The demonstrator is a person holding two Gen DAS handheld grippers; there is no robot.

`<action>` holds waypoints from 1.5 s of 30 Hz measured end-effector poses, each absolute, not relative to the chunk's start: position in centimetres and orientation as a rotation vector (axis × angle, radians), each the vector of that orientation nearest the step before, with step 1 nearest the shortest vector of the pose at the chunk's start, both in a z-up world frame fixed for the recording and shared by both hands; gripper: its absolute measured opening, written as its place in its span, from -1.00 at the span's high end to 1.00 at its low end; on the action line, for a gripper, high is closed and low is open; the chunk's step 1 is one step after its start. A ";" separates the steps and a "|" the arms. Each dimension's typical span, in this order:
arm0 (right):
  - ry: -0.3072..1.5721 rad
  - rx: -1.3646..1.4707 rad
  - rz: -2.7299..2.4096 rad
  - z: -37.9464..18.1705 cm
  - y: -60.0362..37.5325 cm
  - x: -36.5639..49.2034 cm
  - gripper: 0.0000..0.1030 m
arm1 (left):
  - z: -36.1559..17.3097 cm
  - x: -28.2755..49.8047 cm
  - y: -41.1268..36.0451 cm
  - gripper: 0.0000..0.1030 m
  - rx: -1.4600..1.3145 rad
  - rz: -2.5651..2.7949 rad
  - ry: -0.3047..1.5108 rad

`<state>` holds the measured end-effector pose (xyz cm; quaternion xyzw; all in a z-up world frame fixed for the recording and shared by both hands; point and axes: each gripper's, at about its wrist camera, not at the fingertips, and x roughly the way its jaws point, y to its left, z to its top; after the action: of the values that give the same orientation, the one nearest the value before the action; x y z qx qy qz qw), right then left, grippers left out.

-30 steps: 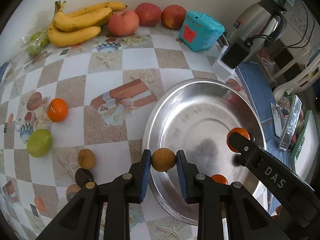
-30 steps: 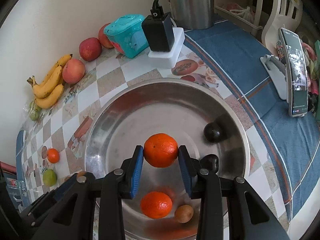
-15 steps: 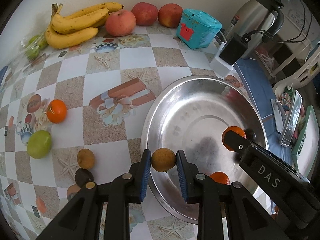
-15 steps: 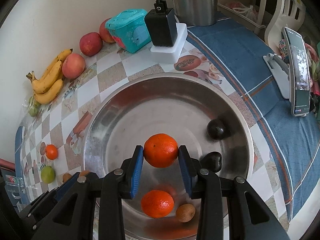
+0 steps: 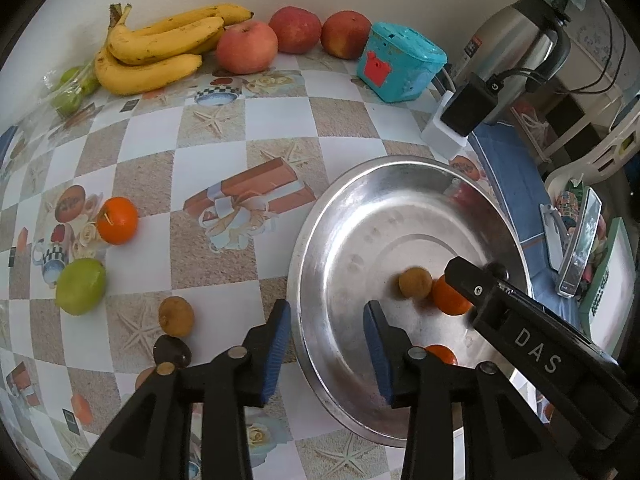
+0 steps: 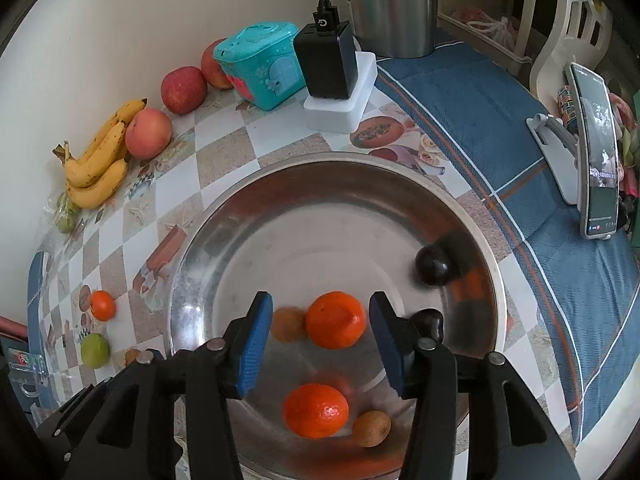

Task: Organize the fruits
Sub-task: 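Open the right gripper over the bowl while the left gripper releases the kiwi, then move both open tools back from the bowl toward the dark plum and kiwi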

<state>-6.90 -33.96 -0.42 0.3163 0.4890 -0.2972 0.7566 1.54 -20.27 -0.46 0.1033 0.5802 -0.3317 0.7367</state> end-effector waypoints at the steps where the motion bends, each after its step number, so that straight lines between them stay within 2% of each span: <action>1: 1.066 0.690 -0.652 -0.4 -34.0 -7.0 -0.05 | -0.4 1.6 -20.1 0.17 0.219 -0.727 1.276; 4: 1.065 0.695 -0.659 -0.4 -34.1 -7.1 -0.07 | -0.4 2.3 -19.4 0.07 0.190 -0.709 1.282; 27: 1.060 0.601 -0.545 1.5 -30.7 -5.1 -0.07 | 0.0 9.9 -10.0 0.06 -0.083 -0.452 1.290; 29: 1.058 0.599 -0.536 1.6 -30.5 -4.9 -0.07 | 0.0 10.0 -9.8 -0.04 -0.087 -0.445 1.292; 32: 1.068 0.591 -0.530 1.4 -30.4 -4.7 -0.07 | -0.1 10.0 -9.7 -0.31 -0.080 -0.430 1.294; 33: 1.075 0.585 -0.530 1.2 -30.4 -4.6 -0.17 | -0.2 10.0 -9.7 -0.51 -0.074 -0.417 1.293; 34: 1.082 0.579 -0.535 1.0 -30.3 -4.6 -0.42 | -0.2 10.0 -9.6 -0.70 -0.065 -0.402 1.290; 36: 1.089 0.569 -0.548 0.8 -30.4 -4.7 -0.61 | -0.5 10.0 -9.5 -0.87 -0.050 -0.376 1.288; 45: 1.109 0.571 -0.567 0.2 -30.7 -4.9 -0.61 | -1.4 10.3 -8.8 -1.00 -0.046 -0.324 1.302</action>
<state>-4.92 -30.68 0.16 0.2637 0.5123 -0.2616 0.7743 10.33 -8.77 -1.37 -0.0212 0.6032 -0.1499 0.7831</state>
